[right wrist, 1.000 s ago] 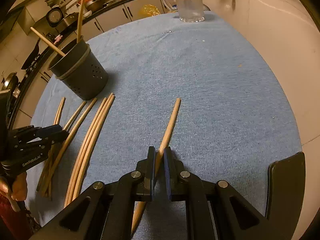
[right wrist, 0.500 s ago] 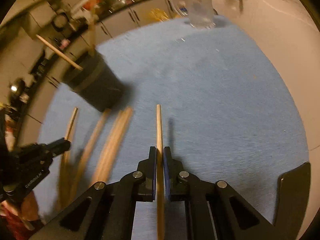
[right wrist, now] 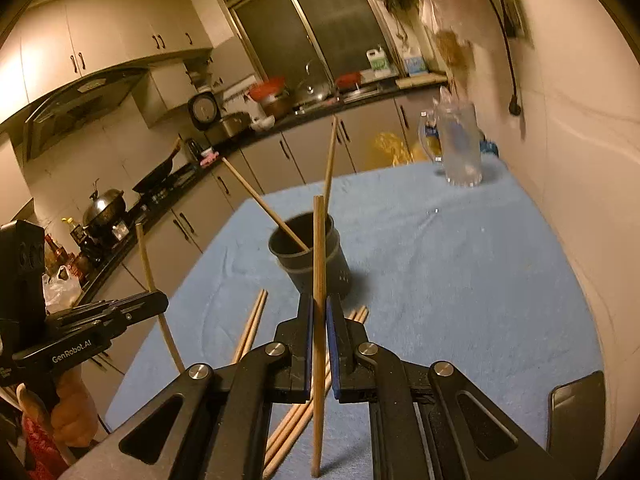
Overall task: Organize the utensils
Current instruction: 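Lift the chopstick upright with the right gripper over the grey cup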
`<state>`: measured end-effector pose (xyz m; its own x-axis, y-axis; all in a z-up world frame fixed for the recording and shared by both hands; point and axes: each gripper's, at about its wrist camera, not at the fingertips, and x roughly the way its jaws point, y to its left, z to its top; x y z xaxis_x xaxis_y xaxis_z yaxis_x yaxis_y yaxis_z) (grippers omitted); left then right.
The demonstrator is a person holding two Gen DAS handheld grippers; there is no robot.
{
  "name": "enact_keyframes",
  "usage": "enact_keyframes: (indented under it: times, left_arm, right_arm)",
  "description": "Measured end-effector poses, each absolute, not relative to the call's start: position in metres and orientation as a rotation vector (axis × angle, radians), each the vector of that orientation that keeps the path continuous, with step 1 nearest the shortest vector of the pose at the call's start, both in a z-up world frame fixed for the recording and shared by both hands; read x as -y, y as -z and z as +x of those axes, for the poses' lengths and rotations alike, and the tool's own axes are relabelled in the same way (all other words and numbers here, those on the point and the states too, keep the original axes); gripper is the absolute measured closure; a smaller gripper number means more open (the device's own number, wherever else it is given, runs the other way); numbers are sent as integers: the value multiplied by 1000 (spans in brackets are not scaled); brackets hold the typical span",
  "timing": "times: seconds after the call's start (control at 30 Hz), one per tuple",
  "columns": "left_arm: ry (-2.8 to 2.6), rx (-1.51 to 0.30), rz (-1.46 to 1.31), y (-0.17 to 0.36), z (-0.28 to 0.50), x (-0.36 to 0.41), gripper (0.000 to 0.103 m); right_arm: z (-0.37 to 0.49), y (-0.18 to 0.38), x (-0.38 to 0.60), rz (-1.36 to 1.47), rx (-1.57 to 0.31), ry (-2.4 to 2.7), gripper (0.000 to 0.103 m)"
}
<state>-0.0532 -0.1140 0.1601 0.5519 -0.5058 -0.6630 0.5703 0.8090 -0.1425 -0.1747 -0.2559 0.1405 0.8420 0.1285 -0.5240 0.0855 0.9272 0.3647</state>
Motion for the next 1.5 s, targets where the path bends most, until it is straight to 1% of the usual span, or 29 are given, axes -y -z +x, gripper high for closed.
enact_keyframes:
  times: [0.43,1.5]
  left_arm:
    - [612,-724,50,-176,-64,100,97]
    - [614,-733,73,-181,-61,105,97]
  right_arm:
    - [-185,-164,258,399,-502,-13,96]
    - [-180,-178,261,435,-498,-28,96]
